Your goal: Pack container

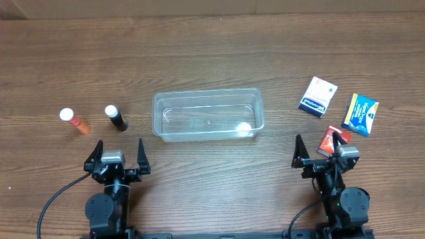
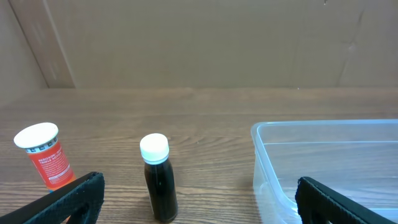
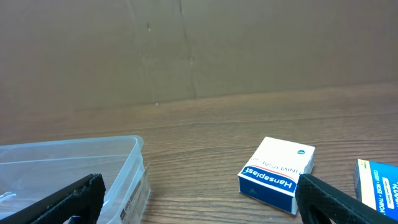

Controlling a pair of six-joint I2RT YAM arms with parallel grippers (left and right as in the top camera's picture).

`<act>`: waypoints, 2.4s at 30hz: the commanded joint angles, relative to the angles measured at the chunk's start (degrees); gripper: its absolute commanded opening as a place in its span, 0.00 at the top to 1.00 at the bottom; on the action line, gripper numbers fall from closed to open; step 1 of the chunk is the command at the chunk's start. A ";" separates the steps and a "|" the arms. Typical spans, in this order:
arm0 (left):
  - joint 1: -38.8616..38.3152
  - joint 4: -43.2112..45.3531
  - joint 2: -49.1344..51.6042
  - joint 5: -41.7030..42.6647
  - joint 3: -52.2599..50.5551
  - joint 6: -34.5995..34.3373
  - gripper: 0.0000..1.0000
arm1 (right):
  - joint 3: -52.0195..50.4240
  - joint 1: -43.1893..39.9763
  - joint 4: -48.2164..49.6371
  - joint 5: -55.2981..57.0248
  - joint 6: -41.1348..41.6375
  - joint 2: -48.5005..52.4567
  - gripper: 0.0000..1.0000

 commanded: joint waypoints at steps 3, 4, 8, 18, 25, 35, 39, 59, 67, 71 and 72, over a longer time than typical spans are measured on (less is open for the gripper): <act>-0.42 -0.15 -0.55 -0.70 -0.20 0.48 0.00 | -0.20 0.20 0.33 -0.09 0.00 -0.68 0.00; -0.42 -0.15 -0.55 -0.70 -0.20 0.48 0.00 | -0.20 0.20 0.33 -0.09 0.00 -0.68 0.00; -0.42 -0.15 -0.55 -0.70 -0.20 0.48 0.00 | -0.20 0.20 0.33 -0.09 0.00 -0.68 0.00; -0.42 -0.13 -0.55 -0.68 -0.20 0.61 0.00 | -0.20 0.22 0.37 -0.13 0.00 -0.68 0.00; -0.39 0.09 -0.55 -0.85 -0.20 0.61 0.00 | -0.20 0.20 2.54 -3.21 0.02 -0.68 0.00; -0.39 -1.29 1.40 1.07 12.22 -5.97 0.00 | 11.87 0.20 -5.97 -0.15 -0.04 3.69 0.00; -0.39 -6.08 11.06 0.83 23.41 -5.53 0.00 | 24.50 0.20 -13.14 0.61 -0.02 15.87 0.00; -0.31 -64.39 77.72 2.08 78.62 -5.68 0.00 | 66.69 0.13 -50.95 -0.07 1.40 72.48 0.00; 1.64 -64.83 87.62 -4.76 88.50 -7.13 0.00 | 66.69 0.09 -50.95 -0.07 1.53 72.48 0.00; 2.38 -62.69 93.90 -5.31 88.80 -7.13 0.00 | 66.69 0.09 -50.93 -0.04 1.51 72.48 0.00; 2.56 -62.23 95.65 -5.31 88.80 -7.13 0.00 | 66.69 0.09 -50.93 -0.04 1.51 72.48 0.00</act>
